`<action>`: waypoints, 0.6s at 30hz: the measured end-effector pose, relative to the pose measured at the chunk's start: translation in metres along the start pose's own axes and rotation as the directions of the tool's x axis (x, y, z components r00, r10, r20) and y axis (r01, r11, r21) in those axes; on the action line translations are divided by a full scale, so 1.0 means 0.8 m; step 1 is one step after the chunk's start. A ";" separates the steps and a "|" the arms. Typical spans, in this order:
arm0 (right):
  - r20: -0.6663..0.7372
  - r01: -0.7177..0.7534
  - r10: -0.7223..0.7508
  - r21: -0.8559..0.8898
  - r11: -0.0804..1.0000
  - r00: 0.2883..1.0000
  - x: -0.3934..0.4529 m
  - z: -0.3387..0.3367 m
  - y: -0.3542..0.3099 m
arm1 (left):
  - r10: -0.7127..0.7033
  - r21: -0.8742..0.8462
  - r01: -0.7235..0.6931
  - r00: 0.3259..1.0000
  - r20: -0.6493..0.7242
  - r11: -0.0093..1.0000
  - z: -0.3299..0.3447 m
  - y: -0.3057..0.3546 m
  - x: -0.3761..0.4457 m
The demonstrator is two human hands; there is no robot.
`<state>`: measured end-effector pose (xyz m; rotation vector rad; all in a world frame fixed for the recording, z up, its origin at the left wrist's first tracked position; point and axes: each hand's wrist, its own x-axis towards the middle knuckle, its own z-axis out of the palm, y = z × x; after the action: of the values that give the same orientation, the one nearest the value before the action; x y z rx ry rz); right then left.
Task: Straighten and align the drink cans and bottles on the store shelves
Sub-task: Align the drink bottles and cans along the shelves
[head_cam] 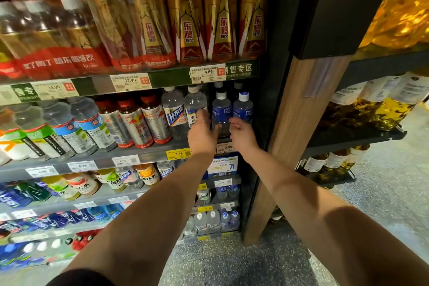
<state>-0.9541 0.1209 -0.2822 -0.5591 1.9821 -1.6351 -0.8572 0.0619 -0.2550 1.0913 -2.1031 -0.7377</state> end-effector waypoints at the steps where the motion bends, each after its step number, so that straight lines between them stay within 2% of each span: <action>1: 0.009 -0.010 0.010 -0.018 1.000 1.000 -0.002 0.002 -0.003 | -0.005 0.020 0.004 1.000 0.020 1.000 -0.004 -0.006 0.001; 4: -0.003 0.009 -0.009 -0.031 0.999 1.000 -0.006 0.009 -0.005 | -0.043 0.017 0.042 0.998 0.041 0.999 -0.021 -0.023 0.003; 10: -0.030 -0.005 0.003 -0.074 0.997 1.000 -0.025 0.026 0.006 | -0.110 -0.147 0.116 0.993 0.046 0.982 -0.066 -0.071 -0.011; 14: -0.078 -0.029 0.020 -0.117 0.993 0.997 -0.052 0.045 0.021 | -0.108 -0.184 0.123 0.990 0.091 0.975 -0.097 -0.115 -0.029; 18: -0.090 -0.088 0.082 -0.059 0.994 0.993 -0.093 0.075 0.040 | -0.097 -0.224 0.132 0.982 0.161 0.966 -0.132 -0.163 -0.064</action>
<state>-0.8584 0.1251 -0.3132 -0.4264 2.0975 -1.5746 -0.6917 0.0213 -0.2966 1.0623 -2.0230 -1.1242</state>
